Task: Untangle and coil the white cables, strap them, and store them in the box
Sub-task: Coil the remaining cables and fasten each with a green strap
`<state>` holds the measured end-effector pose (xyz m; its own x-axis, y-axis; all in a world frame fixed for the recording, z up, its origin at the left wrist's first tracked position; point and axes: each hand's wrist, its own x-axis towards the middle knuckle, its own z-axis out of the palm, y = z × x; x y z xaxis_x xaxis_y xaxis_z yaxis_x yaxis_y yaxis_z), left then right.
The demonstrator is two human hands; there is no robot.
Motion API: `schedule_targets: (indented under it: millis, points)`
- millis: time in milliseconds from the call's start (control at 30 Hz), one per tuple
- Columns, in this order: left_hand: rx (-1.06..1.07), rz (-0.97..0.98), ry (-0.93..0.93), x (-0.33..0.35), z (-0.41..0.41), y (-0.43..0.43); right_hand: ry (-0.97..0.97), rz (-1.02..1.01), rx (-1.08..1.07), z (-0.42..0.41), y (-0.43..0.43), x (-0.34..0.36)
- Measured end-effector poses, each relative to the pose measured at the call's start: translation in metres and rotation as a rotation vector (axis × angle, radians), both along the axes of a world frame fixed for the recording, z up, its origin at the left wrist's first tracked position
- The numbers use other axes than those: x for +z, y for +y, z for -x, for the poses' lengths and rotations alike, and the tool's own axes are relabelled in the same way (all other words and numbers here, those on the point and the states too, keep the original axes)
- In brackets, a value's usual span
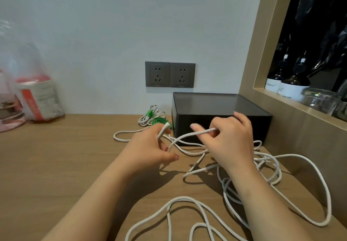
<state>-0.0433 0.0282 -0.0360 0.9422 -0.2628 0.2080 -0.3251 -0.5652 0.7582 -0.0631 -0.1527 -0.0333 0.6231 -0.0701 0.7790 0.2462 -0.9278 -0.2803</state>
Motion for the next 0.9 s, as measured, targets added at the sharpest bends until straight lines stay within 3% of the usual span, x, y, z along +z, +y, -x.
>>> schedule_targets:
  millis: [100, 267, 433, 500, 667, 767, 900]
  points:
    - [-0.005, -0.101, -0.034, -0.0007, 0.0011, -0.0003, 0.104, -0.275, 0.098, 0.0020, -0.0012, 0.0021]
    - [-0.039, -0.035, -0.091, -0.0019, 0.0002, -0.0024, 0.256, -0.499, 0.340, 0.0047, 0.0030, 0.0065]
    - [-0.117, 0.340, 0.185, -0.0008, 0.0032, -0.0032, 0.257, -0.499, 0.447, 0.0048, 0.0048, 0.0063]
    - [-0.125, 0.387, 0.219, -0.0012, 0.0025, -0.0035, 0.244, -0.467, 0.424, 0.0034, 0.0054, 0.0055]
    - [-0.086, 0.396, 0.214, 0.0016, 0.0009, -0.0004, 0.177, -0.409, 0.285, 0.0005, 0.0041, 0.0037]
    - [-0.165, 0.250, 0.149, 0.0040, 0.0040, -0.0006, 0.056, -0.476, 0.244, -0.0005, 0.0022, 0.0033]
    - [-0.221, 0.157, 0.243, 0.0050, 0.0078, -0.0019, -0.058, -0.527, 0.217, -0.0007, 0.0020, 0.0027]
